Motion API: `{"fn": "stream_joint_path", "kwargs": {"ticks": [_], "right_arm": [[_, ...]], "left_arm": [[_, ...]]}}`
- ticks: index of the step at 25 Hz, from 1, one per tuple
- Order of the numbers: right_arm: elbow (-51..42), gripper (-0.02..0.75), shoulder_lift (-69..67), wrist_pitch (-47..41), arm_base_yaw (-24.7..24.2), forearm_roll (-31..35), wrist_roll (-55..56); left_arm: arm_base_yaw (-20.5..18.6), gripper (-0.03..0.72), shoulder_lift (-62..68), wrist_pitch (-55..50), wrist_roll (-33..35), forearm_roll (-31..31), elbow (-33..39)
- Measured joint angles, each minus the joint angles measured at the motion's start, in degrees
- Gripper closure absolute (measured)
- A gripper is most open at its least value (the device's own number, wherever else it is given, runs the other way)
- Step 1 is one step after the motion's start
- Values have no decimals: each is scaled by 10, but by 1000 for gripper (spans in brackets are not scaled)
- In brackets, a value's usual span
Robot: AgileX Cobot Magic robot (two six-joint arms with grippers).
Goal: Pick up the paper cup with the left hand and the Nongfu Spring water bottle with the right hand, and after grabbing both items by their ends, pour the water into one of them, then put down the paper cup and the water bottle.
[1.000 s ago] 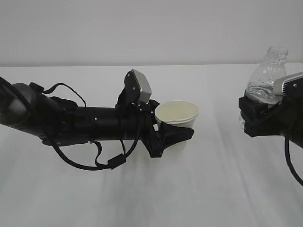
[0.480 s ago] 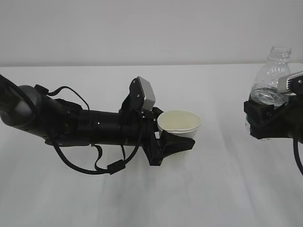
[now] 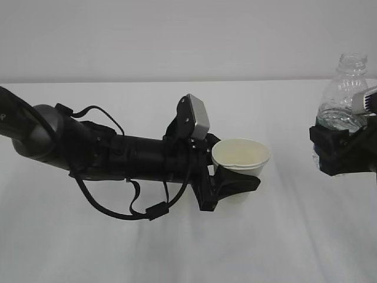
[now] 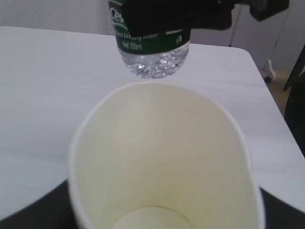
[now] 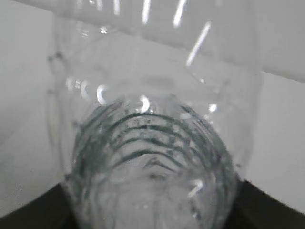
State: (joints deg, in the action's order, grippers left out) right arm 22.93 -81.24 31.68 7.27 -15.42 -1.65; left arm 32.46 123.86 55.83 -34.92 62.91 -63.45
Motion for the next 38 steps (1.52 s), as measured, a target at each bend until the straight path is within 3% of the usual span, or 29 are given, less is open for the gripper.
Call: {"fn": "stream_joint_path", "kwargs": {"ticks": [7,16,27,38], "right_arm": [[0,316,0,-18,0,-11,-53],[0,316,0,-26,0,-12,-205],[0,318,0,-30,0,34,-372],[0,318,0,-31,0,58,-469]], "left_arm": [[5,250,0,1,-1,0,-3],[5,250,0,2,-2,0,-3],[21,251,5,29,-5,-7,-4],[44,251,6,32,-6,-15,-15]]}}
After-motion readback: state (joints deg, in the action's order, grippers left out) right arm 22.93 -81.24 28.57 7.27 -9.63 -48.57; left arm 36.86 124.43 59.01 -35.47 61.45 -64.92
